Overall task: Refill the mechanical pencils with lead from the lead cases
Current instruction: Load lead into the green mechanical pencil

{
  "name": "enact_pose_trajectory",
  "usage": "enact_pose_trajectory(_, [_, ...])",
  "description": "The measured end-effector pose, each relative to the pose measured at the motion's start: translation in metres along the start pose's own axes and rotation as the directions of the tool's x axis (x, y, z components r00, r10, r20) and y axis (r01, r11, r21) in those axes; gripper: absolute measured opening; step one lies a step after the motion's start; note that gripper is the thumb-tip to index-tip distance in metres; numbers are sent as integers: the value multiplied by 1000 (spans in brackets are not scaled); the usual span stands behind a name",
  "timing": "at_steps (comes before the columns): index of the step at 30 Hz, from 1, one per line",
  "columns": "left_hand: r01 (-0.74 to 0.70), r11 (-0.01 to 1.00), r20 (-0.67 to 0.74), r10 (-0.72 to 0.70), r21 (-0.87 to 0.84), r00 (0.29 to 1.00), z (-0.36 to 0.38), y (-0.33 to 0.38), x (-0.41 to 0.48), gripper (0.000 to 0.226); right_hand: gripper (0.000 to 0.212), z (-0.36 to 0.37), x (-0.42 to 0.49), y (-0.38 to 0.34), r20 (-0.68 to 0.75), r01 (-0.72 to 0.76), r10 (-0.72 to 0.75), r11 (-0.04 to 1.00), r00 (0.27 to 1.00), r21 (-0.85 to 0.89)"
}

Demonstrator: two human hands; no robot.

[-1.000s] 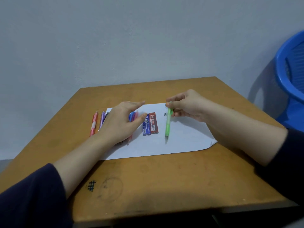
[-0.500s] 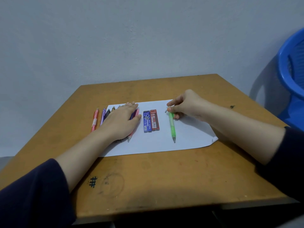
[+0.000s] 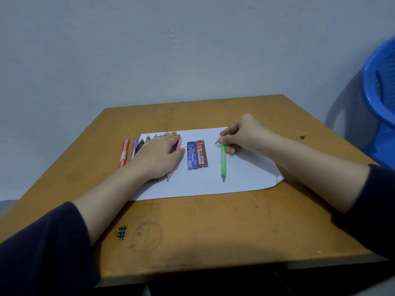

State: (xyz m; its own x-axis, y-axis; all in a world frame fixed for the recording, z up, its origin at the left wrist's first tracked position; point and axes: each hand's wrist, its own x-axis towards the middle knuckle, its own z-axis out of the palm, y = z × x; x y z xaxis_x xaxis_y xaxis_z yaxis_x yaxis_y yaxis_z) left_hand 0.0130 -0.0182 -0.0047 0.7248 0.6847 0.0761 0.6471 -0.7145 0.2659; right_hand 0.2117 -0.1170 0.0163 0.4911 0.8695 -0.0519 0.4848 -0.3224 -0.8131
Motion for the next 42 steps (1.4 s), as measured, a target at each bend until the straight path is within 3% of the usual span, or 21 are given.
enact_pose_trajectory(3, [1,1000,2,-2,6,1000,-1,0,0,55,32,-1,-1,-2,-29,72,-76,991,997,-115])
enact_pose_trajectory(6, [1,1000,0,-1,7,1000,-1,0,0,56,30,-2,-2,-6,-89,211,-246,933,965,-291])
enact_pose_trajectory(10, [3,1000,5,-3,26,1000,-1,1,-1,57,29,1,-6,-18,-2,374,-402,855,916,-358])
enact_pose_trajectory(16, [7,1000,-3,-7,22,1000,-1,2,-1,56,71,15,-4,-22,289,448,-352,791,890,-417])
enact_pose_trajectory(21, [6,1000,-5,-5,28,1000,0,1,0,57,88,19,-4,-24,361,421,-250,725,898,-545])
enact_pose_trajectory(28, [5,1000,-9,-4,30,1000,0,1,1,57,85,21,2,-18,315,411,-299,821,901,-396])
enact_pose_trajectory(33, [0,1000,-37,0,17,999,0,1,1,57,84,22,0,-19,182,437,-398,836,899,-331])
enact_pose_trajectory(38, [-49,994,-155,33,-97,987,-1,3,-3,51,56,21,0,-17,-51,416,-421,905,905,-86])
enact_pose_trajectory(42, [-182,962,-275,122,-203,954,-4,6,-7,44,35,16,-3,-13,-191,382,-341,889,921,254])
